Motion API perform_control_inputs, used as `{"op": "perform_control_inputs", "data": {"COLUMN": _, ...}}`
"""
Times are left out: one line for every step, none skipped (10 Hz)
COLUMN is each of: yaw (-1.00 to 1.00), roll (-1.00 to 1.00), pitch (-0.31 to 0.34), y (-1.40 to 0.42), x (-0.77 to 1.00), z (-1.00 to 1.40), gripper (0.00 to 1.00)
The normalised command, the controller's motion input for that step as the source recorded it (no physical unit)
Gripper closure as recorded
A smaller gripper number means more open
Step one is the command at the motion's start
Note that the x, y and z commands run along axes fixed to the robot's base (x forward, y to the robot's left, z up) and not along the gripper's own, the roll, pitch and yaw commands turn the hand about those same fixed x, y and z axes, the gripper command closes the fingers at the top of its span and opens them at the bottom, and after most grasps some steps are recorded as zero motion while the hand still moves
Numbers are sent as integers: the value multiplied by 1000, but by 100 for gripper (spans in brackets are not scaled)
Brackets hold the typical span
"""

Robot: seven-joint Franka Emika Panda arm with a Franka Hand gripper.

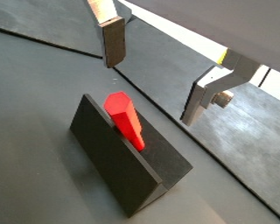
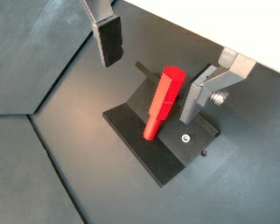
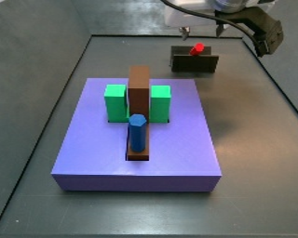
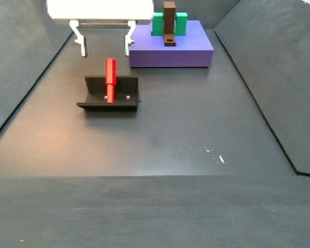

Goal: Pick up the red object. Move up. Place the red object on the fixture. Regrasp the red object. Move to above the board. Insert the red object.
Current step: Regrasp the red object.

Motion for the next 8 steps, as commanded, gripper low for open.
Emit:
{"op": "perform_control_inputs", "data": {"yaw": 69, "roll": 551, "pitch": 0, "y": -97, "x": -3, "z": -209, "gripper": 0}}
{"op": "perform_control_inputs", "data": {"yaw": 131, "roll": 906, "pitch": 0, "y": -317, "x": 0, "z": -263, "gripper": 0}}
{"op": "perform_control_inputs", "data": {"yaw": 91, "roll": 837, "pitch": 0, "y": -346, "x": 0, "z": -223, "gripper": 0}}
{"op": "perform_control_inputs", "data": {"yaw": 57, "roll": 731, "pitch": 0, "y": -311, "x": 29, "z": -169, "gripper": 0}}
{"op": "perform_control_inputs", "data": {"yaw": 54, "roll": 554, "pitch": 29, "y": -214, "x": 120, "z": -114, "gripper": 0}}
{"op": "perform_control_inputs", "data": {"yaw": 63, "roll": 411, "pitch": 40, "y": -103, "x": 191, "z": -114, "gripper": 0}}
{"op": "perform_control_inputs", "data": {"yaw": 34, "roll": 320, "pitch": 37, "y": -3, "x": 194, "z": -180, "gripper": 0}}
{"op": "perform_control_inputs", "data": {"yaw": 0, "roll": 223, "pitch": 20, "y": 0, "x": 66, "z": -191, "gripper": 0}}
